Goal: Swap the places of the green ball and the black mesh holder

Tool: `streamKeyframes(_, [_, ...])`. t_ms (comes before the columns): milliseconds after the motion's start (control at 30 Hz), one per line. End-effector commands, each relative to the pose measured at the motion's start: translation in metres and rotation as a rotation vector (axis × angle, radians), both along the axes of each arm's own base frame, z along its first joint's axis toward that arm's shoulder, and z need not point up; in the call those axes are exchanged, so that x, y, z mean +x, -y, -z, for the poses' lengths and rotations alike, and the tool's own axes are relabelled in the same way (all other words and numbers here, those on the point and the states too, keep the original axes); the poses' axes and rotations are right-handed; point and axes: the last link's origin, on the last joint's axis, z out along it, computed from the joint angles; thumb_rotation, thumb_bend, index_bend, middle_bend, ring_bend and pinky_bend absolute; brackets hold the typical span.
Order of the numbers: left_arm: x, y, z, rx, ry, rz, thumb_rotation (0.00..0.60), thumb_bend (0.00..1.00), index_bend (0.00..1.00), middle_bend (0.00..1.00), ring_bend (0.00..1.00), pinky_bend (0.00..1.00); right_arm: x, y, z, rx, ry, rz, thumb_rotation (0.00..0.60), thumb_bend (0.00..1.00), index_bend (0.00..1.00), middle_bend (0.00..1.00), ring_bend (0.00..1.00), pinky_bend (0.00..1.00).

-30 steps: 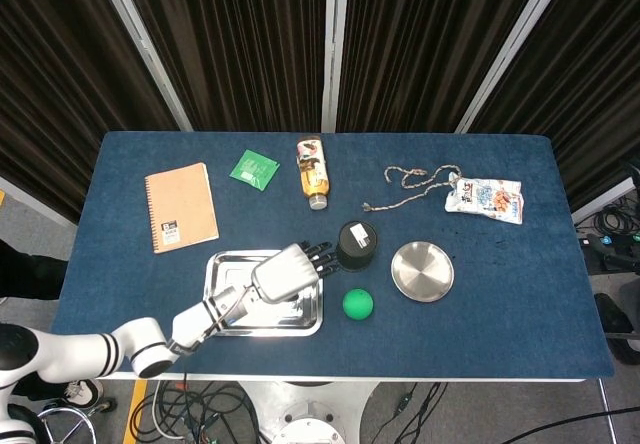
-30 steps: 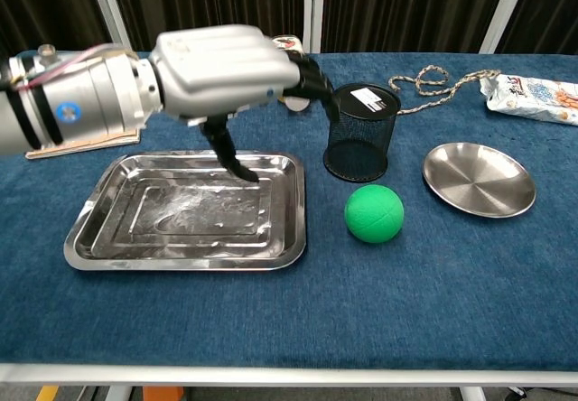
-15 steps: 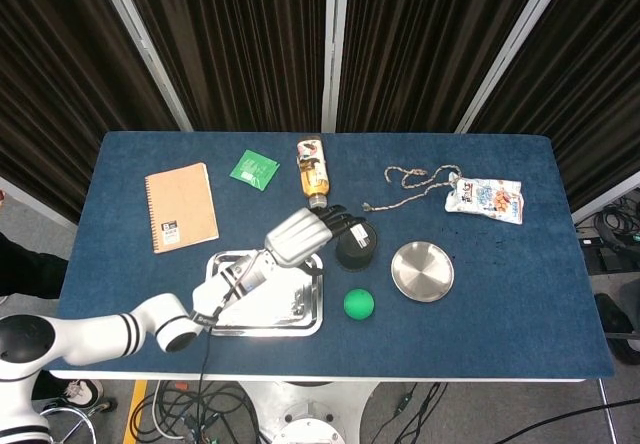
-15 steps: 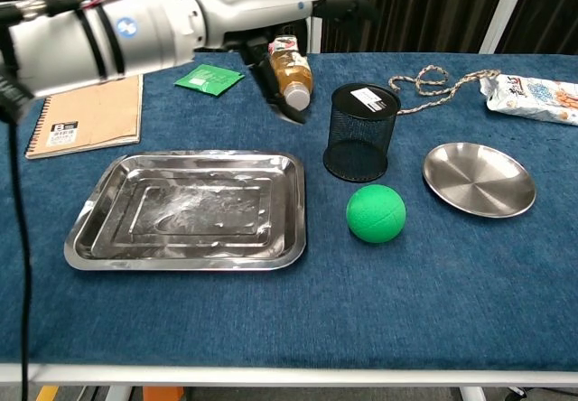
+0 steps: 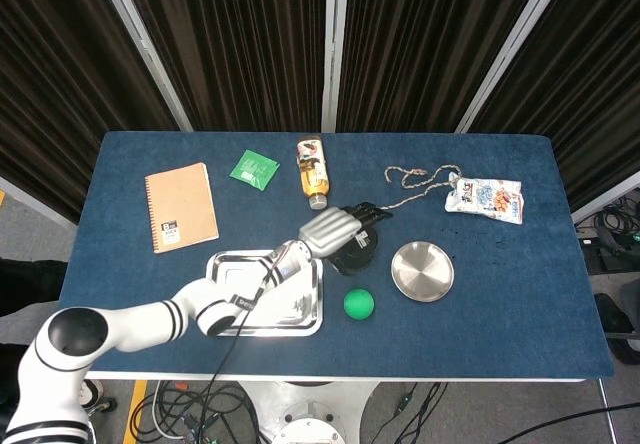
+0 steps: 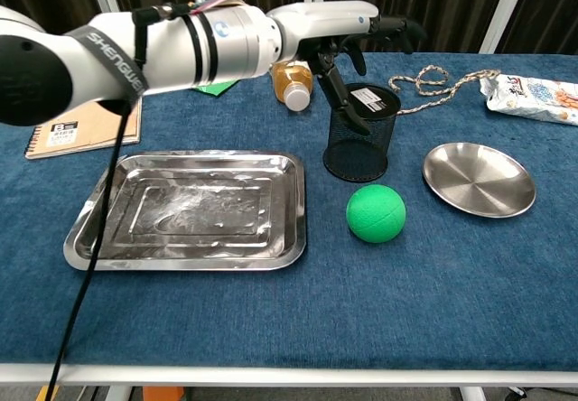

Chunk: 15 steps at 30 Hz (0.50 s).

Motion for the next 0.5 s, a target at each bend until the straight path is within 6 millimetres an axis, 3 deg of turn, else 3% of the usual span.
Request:
streamKeyframes(33, [0.003,-0.005,0.006,0.006,-0.017,0.008,0.600,0.00,0.02,0.05,0.03,0.22,-0.002,-0.001,0.001,0.005,0.001,0.004,0.600,0.18,0.00,0.01,0.00,0.03])
streamKeyframes(367, [-0.010,-0.017,0.017,0.008,-0.128,0.000,0.600,0.00,0.02,0.05,0.01,0.21,-0.011,-0.003,0.002,0.015,0.003,0.016,0.600,0.18,0.00,0.01,0.00,0.03])
streamKeyframes(500, [-0.012,-0.020,0.018,0.006,-0.147,-0.004,0.600,0.00,0.08,0.13,0.05,0.25,-0.012,-0.003,0.004,0.022,0.003,0.017,0.600,0.18,0.00,0.01,0.00,0.03])
